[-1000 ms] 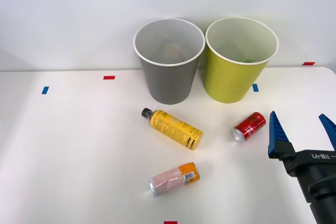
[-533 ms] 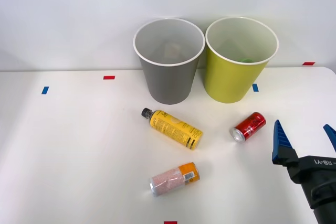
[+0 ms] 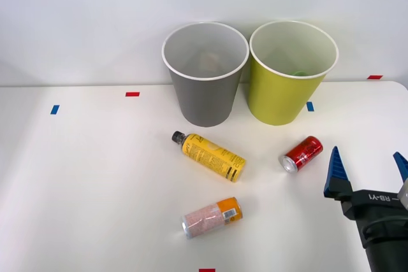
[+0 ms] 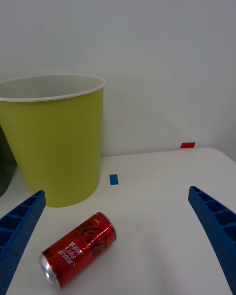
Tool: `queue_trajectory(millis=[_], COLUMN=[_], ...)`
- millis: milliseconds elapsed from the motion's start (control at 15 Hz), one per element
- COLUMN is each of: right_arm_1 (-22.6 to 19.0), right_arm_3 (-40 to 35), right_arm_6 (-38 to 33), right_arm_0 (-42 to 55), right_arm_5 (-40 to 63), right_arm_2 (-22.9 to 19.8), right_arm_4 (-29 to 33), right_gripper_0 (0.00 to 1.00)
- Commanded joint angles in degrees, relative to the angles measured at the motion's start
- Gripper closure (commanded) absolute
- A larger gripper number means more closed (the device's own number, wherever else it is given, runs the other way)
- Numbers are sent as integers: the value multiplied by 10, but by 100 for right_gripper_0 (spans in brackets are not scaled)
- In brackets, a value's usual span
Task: Put cans in the gray bin, plastic bottles in the light green bin
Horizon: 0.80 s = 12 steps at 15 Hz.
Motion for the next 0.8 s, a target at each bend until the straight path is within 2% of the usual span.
queue_trajectory(millis=[67, 267, 400, 533, 800], right_arm_1=[-14, -44, -64, -66, -65], right_arm_3=[62, 112, 113, 112, 113], right_arm_6=[-91, -102, -91, -78, 27], right_arm_0=[14, 29, 55, 85, 144], right_arm_5=[-96, -186, -208, -218, -218], right_arm_2=[27, 50, 61, 69, 95], right_arm_4=[93, 109, 110, 115, 113], right_gripper_0=[0, 0, 0, 0, 0])
